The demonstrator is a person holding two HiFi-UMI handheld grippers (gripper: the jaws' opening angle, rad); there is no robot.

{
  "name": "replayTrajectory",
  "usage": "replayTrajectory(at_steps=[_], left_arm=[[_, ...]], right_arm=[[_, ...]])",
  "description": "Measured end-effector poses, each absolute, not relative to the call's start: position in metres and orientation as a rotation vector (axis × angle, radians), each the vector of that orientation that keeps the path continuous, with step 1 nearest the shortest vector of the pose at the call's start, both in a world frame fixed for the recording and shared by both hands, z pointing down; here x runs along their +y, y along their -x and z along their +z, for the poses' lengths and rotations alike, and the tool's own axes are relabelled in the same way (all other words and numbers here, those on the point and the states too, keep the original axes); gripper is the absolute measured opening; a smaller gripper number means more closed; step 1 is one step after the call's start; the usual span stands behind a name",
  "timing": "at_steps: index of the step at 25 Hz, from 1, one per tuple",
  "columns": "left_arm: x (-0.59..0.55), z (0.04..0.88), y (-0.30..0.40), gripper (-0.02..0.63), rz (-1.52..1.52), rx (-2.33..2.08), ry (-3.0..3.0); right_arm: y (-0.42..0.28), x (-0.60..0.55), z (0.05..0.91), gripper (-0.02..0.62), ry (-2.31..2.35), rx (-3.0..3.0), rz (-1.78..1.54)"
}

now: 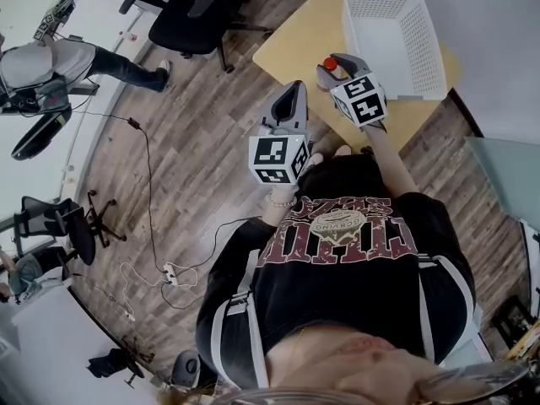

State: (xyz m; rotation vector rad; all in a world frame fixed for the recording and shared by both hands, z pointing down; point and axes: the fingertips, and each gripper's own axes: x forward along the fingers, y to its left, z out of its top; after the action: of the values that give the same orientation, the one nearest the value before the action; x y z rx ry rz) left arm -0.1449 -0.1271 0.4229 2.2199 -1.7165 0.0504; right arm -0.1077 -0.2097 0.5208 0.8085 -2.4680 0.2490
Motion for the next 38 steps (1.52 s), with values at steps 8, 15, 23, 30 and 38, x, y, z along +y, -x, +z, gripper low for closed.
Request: replayTrajectory(at_steps=[8,15,23,30,38], left_arm=[[-0.125,0.422,0.145,0.046,0.054,-1.730,-2.210],[-0.120,0.420,0.146,0.046,0.056,-1.749,-2.202],[-0.115,0.421,0.154,0.047,0.056,-1.788,-2.177],[-0.114,0.421,0.162,0.047,0.056,-1.791,-2.168],[-0.119,0.423,0.157,0.047,0.052,-1.765,-2.180]], right_arm=[[0.111,-0.211,0.524,0.166,-0.806,-2.452,0.204],[0.117,-0.207,0.526,0.166,-0.785,-2.455,0.193],[0.124,-0.202,0.544,0.166,-0.748,-2.435,0.206],[0.127,-0.199,0.552,0.166,-0.745,-2.409,0.217],[0.125,-0.202,0.555,0.166,-0.754,-2.407,0.218]])
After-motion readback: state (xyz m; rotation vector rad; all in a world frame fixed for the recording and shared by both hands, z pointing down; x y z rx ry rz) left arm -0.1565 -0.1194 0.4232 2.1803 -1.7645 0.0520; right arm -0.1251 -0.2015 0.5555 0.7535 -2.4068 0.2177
